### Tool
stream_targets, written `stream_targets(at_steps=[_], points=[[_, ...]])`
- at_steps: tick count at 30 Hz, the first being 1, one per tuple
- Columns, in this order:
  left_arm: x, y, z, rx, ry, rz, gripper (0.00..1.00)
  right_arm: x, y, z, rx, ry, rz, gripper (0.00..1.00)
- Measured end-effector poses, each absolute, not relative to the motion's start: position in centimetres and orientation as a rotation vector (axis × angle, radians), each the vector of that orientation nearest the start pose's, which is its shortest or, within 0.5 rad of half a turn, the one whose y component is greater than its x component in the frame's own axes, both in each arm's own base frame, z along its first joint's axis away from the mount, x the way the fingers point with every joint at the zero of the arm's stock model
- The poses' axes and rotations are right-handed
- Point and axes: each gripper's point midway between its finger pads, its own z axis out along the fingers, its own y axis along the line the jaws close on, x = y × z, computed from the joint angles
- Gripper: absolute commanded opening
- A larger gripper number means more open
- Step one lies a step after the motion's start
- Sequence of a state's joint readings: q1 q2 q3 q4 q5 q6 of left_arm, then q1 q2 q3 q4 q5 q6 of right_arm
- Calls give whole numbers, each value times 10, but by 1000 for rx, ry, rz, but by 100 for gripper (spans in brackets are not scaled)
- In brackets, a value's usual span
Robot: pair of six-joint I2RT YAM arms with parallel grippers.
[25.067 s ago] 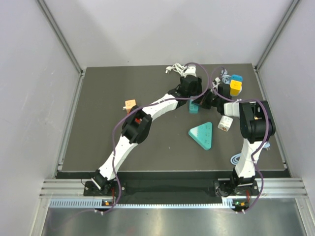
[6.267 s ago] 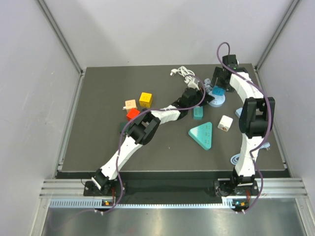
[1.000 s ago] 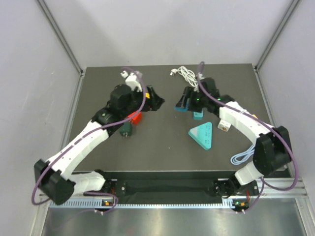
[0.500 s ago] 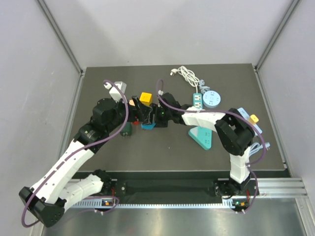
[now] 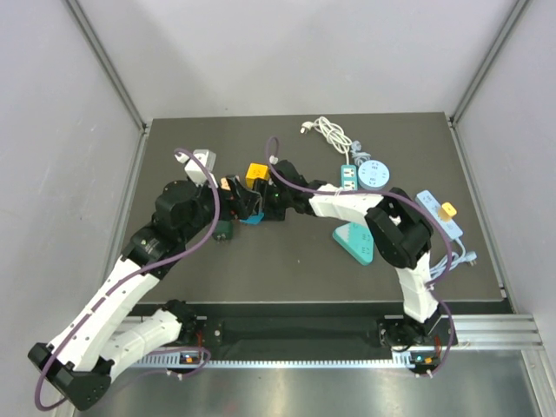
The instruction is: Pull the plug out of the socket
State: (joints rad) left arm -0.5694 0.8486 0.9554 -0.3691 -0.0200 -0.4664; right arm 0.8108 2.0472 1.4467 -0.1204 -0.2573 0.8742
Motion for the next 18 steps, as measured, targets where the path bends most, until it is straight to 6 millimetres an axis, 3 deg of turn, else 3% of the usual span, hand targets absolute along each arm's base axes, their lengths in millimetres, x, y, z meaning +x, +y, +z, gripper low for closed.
stream_targets(at_steps=[5,10,18], points=[[257,-176,300,84,1878,-670,87,315,443,86,-77,2554,1071,77],[256,-175,296,86,1892,-661,87,315,441,86,-96,2558,1050,92],[255,-175,294,90,1903,-662,87,316,429,91,-110,2560,1012,97]])
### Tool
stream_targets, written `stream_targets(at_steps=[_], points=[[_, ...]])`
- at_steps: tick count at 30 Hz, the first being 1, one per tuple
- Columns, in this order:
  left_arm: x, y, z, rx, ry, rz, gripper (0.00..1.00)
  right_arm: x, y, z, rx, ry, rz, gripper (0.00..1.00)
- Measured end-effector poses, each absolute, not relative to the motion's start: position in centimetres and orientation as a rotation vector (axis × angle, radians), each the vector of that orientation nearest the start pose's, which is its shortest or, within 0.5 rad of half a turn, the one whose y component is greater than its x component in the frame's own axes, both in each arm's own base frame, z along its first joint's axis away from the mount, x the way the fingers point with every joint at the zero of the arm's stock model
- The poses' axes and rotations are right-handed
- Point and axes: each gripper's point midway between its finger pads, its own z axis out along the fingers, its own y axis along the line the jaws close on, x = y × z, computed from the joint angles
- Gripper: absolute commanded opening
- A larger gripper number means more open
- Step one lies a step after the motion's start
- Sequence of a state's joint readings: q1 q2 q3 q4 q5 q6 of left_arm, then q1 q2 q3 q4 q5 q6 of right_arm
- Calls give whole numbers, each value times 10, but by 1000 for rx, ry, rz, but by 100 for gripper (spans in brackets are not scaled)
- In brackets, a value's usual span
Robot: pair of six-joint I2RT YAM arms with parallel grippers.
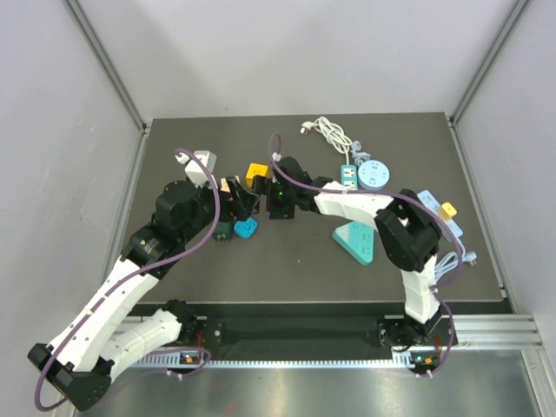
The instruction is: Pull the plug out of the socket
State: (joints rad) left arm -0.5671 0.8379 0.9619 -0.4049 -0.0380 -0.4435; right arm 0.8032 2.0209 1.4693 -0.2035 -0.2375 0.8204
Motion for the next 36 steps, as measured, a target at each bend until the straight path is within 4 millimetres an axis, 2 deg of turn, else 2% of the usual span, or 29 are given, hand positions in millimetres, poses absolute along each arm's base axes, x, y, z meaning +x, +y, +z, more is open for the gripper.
stream_targets(at_steps=[3,6,10,14,19,22,25,29,33,36], points=[[254,-176,294,94,1906,-664,87,315,410,105,-106,2536,995,97],[253,-176,292,98,1912,-663,87,315,380,121,-87,2506,951,97],[251,-179,291,119,1917,-680,86,317,320,145,-21,2449,854,97],[251,-196,282,191,1957,-741,80,313,248,160,87,2406,726,95],[262,-230,256,286,2066,-835,79,300,155,171,283,2363,473,92],[265,-252,242,331,2111,-881,78,289,110,174,399,2341,357,91],[263,-278,240,396,2121,-927,78,279,66,177,541,2310,243,92],[258,-327,248,499,2084,-1023,77,267,18,173,725,2287,95,93],[231,-368,245,599,2076,-1118,77,252,-23,164,915,2292,-48,91],[213,-394,239,676,2090,-1141,77,246,-46,163,1027,2257,-102,90]])
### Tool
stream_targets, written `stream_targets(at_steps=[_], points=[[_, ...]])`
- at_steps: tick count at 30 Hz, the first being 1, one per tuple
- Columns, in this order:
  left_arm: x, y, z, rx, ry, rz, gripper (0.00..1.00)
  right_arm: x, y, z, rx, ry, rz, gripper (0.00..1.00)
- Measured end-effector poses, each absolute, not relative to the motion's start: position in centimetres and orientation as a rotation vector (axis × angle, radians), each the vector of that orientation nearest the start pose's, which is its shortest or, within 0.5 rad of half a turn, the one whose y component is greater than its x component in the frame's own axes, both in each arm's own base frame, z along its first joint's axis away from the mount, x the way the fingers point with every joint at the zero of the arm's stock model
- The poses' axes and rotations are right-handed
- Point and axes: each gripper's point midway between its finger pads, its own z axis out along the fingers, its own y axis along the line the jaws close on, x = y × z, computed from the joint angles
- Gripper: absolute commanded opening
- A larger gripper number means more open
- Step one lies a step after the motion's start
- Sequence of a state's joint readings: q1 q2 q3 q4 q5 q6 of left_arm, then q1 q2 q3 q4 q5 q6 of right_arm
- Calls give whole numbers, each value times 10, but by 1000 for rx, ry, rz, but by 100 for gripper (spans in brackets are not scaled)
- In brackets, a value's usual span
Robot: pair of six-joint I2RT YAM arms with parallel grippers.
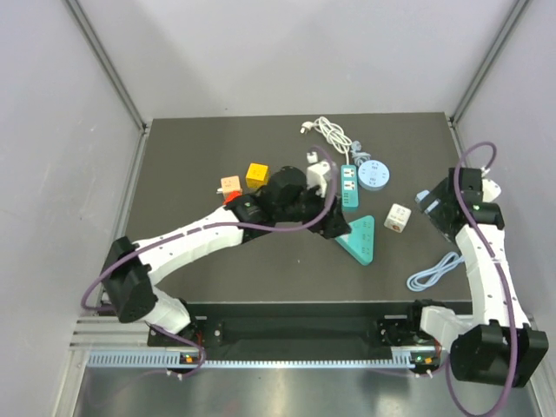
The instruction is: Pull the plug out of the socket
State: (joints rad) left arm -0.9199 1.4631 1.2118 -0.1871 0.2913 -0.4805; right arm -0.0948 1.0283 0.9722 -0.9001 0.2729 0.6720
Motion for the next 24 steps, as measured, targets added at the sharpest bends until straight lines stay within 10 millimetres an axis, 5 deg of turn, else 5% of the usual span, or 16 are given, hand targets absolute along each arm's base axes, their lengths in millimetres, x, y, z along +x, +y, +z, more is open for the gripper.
stream_targets(at_steps=[6,12,19,24], points=[[197,-442,247,803,2062,-1136,74,238,-80,163,1184,2190,-173,83],[201,-458,251,808,2073,-1159,70,226,-128,154,1394,2059,-242,71],[196,-469,239,798,2136,-1206,70,216,-174,116,1590,2020,-305,68],[190,-471,237,793,2159,-1222,70,203,-194,81,1717,2017,-318,43]])
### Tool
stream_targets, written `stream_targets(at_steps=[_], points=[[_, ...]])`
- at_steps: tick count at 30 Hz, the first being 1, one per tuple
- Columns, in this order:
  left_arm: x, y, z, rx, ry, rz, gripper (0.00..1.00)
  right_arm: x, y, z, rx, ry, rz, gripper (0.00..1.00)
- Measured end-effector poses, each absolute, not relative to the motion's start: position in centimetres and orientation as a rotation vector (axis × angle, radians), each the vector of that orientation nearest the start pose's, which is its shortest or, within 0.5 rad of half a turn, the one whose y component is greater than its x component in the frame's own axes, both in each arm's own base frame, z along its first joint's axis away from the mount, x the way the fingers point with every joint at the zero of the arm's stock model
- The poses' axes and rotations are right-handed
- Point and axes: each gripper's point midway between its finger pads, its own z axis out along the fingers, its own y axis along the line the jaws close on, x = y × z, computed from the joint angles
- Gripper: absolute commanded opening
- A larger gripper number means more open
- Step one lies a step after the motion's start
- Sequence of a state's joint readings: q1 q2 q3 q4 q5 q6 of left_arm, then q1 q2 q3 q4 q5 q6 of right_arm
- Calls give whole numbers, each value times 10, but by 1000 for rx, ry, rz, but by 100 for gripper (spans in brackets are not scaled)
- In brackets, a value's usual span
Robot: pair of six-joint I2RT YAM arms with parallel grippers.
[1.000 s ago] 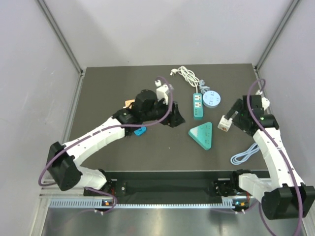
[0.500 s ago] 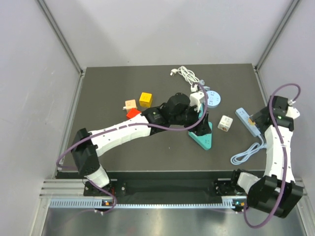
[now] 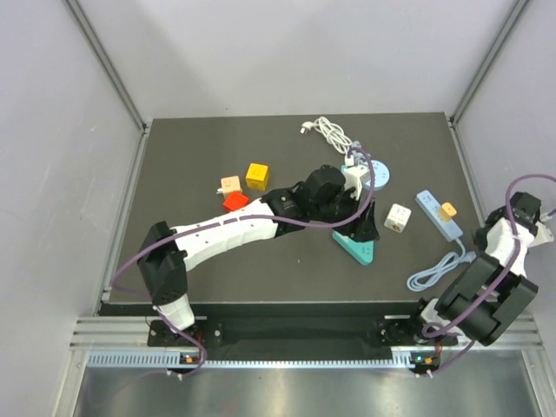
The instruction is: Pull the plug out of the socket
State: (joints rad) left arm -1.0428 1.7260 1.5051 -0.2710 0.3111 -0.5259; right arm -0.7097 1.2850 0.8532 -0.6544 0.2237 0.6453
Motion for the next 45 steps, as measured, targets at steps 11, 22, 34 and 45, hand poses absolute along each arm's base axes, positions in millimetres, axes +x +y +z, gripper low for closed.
stream_targets(at_steps=[11,22,34,45], points=[[188,-468,225,791,2190,-1210,70,200,-185,40,1709,2100,-256,31],[187,-468,225,797,2188,-1215,71,228,-159,36,1496,2181,-275,31],[214,-480,236,736,2142,-1154,75,224,-62,41,1279,2354,22,39],[271,-532,199,639,2113,-1067,74,254,-77,86,1146,2307,149,75]])
